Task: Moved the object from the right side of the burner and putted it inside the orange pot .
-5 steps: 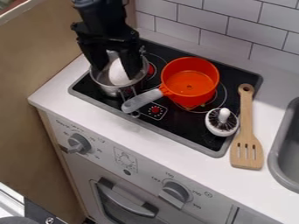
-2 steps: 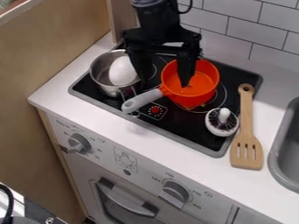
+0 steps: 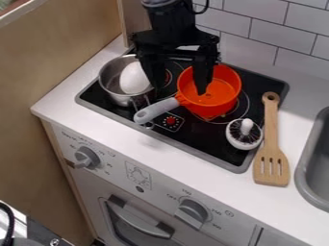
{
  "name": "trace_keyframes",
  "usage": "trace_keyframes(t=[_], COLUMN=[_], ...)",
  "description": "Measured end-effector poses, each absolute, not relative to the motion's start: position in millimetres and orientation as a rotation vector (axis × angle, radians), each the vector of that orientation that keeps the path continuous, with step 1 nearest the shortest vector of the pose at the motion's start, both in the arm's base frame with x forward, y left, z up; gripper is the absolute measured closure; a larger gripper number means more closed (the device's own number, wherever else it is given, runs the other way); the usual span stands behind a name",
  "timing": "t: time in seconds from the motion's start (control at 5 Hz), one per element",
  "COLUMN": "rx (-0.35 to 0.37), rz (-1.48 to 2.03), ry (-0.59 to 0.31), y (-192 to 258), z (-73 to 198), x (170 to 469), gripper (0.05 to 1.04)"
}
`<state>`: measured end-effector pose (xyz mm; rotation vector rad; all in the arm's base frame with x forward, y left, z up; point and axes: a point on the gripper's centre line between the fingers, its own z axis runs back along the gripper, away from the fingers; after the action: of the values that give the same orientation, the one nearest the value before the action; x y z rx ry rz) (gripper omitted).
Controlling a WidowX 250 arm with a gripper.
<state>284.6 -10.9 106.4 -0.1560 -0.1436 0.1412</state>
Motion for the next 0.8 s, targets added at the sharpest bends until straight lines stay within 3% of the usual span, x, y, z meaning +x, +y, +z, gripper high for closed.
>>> trace_keyframes(t=[0.4, 0.8], rx=[-0.106, -0.054], rz=[0.336, 0.393], ry=[-0.191, -0.266], y=[-80, -112], z=[91, 69], x=[290, 291], gripper=[0.084, 0.084])
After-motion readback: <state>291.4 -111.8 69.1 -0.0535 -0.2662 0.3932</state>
